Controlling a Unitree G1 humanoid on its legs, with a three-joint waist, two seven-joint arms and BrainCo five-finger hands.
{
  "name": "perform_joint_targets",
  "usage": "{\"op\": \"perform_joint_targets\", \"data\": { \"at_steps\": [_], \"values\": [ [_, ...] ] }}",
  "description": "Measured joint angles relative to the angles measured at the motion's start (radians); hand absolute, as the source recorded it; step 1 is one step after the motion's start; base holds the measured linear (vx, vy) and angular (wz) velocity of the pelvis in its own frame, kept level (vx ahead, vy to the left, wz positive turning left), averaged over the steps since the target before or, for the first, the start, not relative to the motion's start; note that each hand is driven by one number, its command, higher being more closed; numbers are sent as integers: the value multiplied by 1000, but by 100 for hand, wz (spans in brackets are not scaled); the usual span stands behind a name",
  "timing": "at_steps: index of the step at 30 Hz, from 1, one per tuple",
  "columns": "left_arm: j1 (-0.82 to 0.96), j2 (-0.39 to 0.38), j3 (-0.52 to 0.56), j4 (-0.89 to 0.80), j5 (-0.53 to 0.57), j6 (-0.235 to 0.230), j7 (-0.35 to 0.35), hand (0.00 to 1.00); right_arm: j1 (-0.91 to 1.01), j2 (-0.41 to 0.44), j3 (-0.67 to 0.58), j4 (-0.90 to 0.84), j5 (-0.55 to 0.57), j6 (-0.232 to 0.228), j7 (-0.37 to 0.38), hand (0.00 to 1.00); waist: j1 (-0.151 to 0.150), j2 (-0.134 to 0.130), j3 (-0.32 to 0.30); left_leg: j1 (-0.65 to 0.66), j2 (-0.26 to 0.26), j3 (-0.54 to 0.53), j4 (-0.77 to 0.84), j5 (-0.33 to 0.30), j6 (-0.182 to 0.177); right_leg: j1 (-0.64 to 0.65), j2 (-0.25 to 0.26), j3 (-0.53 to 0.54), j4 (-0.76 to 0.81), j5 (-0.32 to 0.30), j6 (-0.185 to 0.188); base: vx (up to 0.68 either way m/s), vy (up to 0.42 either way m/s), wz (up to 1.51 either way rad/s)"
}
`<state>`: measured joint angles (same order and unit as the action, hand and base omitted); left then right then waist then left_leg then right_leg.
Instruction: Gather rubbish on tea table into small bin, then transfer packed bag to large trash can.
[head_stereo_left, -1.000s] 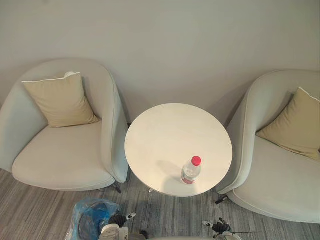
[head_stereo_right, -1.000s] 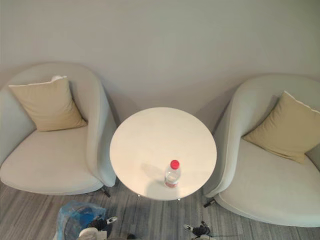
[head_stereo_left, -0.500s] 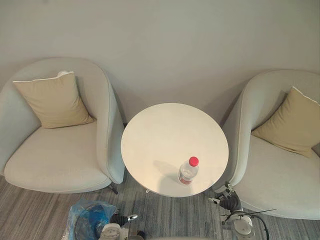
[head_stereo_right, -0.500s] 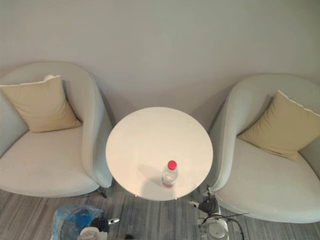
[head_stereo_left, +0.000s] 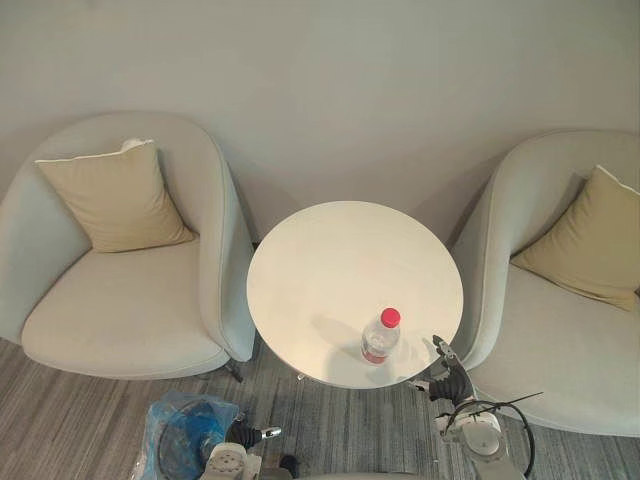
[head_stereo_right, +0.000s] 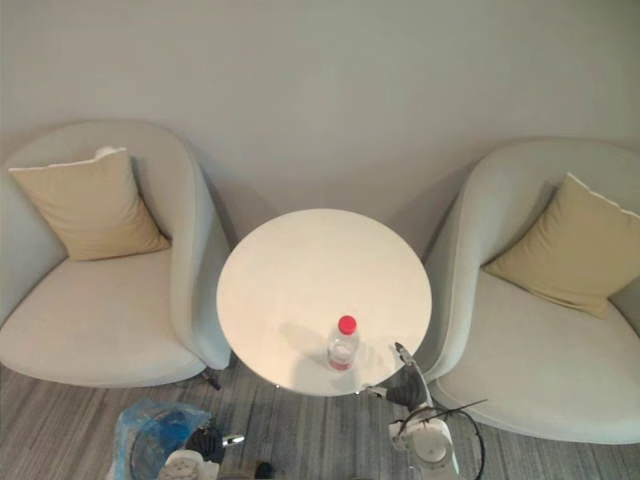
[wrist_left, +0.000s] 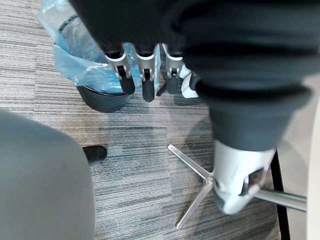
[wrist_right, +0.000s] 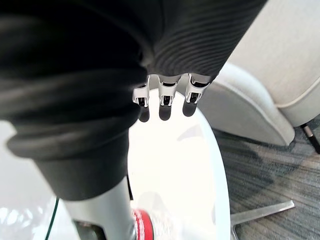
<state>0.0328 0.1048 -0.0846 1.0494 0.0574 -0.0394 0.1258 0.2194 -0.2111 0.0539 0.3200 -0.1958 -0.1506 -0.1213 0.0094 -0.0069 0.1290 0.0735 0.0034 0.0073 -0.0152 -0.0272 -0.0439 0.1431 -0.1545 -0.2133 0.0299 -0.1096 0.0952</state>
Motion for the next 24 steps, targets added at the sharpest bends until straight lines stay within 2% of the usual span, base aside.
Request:
{"op": "perform_joint_targets", "data": {
  "at_steps": [5,13,24],
  "values": [
    [0,-1,-13,-17,0,-1,-1,0,-33,-8,5,12,1,0,-5,0,2,10,16,-5,-4,-39,0,0,-1,18,1,-26,-3,-2,-3,24,-21,24],
    [0,-1,-13,-24,-1,-2,-1,0,-80,-4,13,56,23,3,-11,0,8,13,19,-26,-10,-83,0,8,0,19,1,-58,-3,-7,-10,0,-14,16],
    [-8,-2,-28,-29,-1,-1,3,0,-140,24,94,133,49,6,-13,0,29,15,19,-37,-13,-126,-28,41,-6,19,1,-95,-2,-14,-10,-21,-18,12]
  ]
}}
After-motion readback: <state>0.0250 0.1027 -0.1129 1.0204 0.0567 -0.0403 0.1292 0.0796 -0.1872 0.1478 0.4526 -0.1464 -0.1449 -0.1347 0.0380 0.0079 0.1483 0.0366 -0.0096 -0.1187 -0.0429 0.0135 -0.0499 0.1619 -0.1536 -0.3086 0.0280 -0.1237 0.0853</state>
